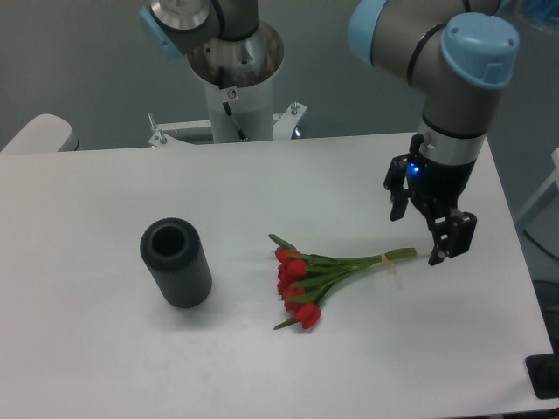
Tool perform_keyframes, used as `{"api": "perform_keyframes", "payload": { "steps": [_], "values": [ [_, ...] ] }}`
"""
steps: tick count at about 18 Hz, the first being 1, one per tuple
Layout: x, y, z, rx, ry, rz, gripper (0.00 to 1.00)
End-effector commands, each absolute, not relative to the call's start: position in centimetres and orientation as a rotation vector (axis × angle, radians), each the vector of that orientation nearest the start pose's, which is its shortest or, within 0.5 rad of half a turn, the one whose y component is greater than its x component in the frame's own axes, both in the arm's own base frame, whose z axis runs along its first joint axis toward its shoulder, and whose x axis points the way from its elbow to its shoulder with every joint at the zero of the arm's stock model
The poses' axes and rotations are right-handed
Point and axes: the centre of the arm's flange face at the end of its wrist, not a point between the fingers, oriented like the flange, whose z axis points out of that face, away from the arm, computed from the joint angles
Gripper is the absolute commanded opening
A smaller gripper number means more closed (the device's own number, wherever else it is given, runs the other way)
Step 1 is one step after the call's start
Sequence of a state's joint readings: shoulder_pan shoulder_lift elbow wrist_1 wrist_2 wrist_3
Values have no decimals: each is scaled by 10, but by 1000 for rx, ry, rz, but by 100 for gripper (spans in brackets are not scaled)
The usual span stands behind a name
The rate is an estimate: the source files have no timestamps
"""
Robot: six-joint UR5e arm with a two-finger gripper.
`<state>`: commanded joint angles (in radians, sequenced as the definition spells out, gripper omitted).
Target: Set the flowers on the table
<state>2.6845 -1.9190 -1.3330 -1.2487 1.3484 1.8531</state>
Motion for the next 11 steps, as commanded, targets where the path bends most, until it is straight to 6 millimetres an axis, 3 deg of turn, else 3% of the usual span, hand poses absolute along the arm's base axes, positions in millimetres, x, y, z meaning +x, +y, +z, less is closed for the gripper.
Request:
{"api": "perform_keyframes", "payload": {
  "steps": [11],
  "values": [
    [-515,432,442,-2681,1078,275,100]
  ]
}}
